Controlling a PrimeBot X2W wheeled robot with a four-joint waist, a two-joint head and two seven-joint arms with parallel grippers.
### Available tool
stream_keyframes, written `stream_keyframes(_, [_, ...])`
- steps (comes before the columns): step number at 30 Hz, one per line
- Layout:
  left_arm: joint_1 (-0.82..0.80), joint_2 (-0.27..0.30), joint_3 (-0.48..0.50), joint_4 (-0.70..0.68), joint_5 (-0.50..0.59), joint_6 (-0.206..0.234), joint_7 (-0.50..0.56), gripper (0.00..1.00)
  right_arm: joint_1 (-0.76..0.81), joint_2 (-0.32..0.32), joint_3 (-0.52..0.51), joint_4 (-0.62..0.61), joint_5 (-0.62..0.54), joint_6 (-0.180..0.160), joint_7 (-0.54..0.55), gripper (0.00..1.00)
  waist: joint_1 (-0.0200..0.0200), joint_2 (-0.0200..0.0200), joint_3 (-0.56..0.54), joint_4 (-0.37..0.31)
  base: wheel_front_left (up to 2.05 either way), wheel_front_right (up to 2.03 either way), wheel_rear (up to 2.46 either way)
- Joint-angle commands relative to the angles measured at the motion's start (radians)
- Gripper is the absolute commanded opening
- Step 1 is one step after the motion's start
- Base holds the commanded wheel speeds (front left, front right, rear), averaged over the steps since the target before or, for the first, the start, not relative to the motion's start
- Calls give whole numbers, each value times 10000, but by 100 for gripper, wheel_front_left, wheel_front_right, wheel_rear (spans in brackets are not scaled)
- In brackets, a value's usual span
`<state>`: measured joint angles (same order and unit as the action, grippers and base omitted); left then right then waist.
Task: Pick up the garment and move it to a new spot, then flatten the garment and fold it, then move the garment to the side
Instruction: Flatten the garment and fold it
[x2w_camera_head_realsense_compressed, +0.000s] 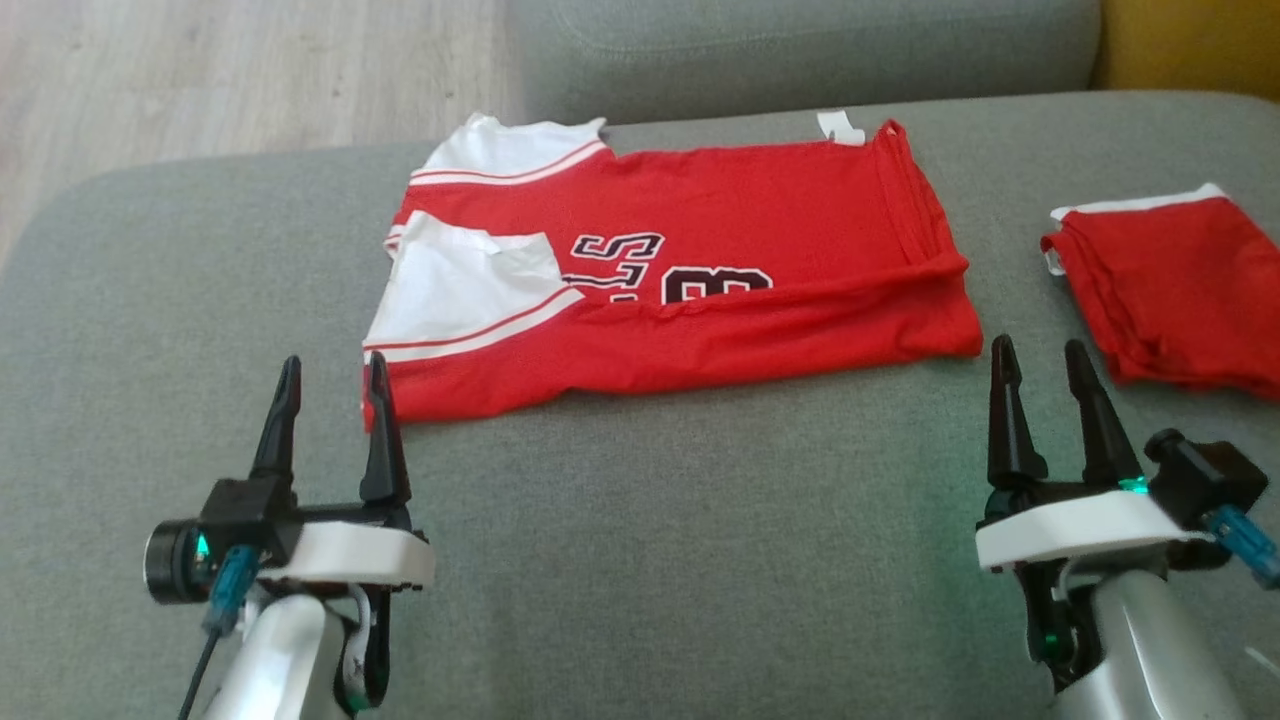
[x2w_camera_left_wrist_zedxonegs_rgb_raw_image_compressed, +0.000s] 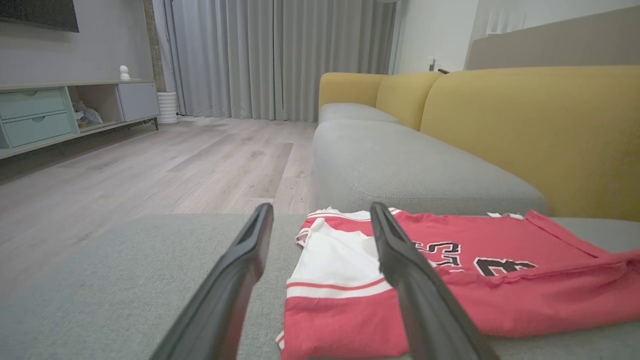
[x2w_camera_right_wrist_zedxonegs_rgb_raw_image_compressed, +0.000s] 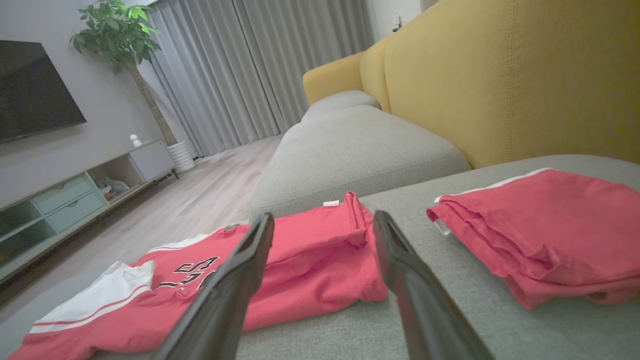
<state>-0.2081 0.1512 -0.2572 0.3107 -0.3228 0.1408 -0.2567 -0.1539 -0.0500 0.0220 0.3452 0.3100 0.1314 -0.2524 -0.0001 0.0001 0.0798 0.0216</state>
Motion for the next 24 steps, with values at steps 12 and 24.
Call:
stream_keyframes(12, [-2440, 393, 201, 2897, 396, -604, 549, 100, -738, -4, 533, -782, 39, -7, -93, 100, 1, -1, 1231, -485, 0, 0, 0])
stream_keyframes(24, [-3349, 553, 125, 5610, 269, -459, 2159, 100, -942, -3, 769, -877, 215, -7, -93, 100, 1, -1, 1820, -794, 0, 0, 0])
